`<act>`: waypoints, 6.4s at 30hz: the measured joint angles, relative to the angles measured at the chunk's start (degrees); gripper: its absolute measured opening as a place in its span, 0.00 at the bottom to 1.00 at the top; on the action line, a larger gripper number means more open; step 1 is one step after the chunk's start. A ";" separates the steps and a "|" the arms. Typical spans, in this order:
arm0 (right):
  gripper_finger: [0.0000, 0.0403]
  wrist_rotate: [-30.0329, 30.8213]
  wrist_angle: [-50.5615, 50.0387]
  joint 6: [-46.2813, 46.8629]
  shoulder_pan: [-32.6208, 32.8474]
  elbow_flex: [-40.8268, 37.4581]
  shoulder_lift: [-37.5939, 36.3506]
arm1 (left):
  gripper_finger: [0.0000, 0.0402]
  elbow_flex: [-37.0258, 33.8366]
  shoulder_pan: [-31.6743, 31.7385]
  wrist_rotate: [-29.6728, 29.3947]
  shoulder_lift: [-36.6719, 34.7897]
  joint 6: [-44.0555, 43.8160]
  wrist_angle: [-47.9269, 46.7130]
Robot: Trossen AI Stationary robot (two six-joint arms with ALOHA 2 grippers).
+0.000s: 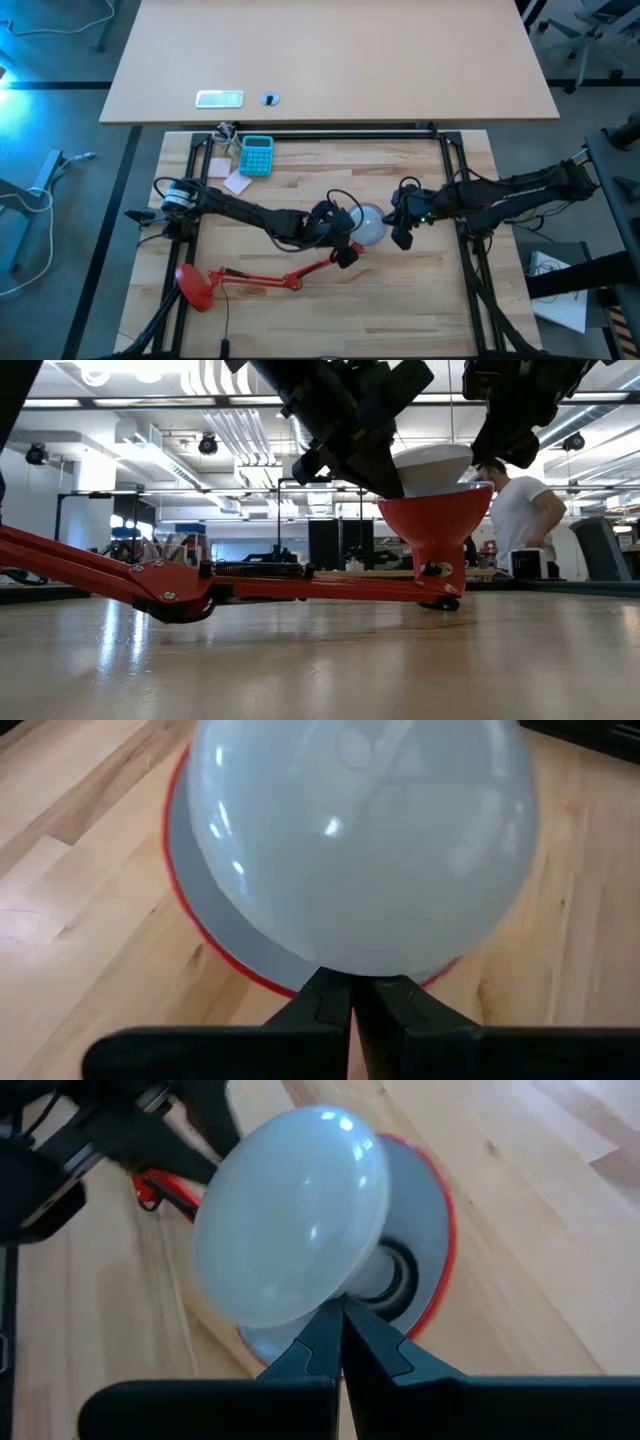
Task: Screw lightbulb
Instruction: Insert the light bulb into the red lamp
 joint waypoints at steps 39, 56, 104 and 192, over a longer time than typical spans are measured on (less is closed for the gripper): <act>0.00 7.96 -0.56 -1.70 0.92 1.80 2.84 | 0.00 0.09 1.42 3.08 -0.87 0.44 -2.16; 0.00 -2.19 0.91 -11.25 2.85 1.80 -4.03 | 0.00 -0.02 -2.87 0.88 -6.09 -0.88 -12.08; 0.00 -2.69 17.93 -16.04 1.66 1.78 7.06 | 0.00 -2.43 -7.45 -3.91 -2.21 -4.53 1.96; 0.00 3.42 20.96 -22.09 -7.02 1.92 12.54 | 0.21 -15.87 -7.53 -0.93 3.06 -7.14 5.76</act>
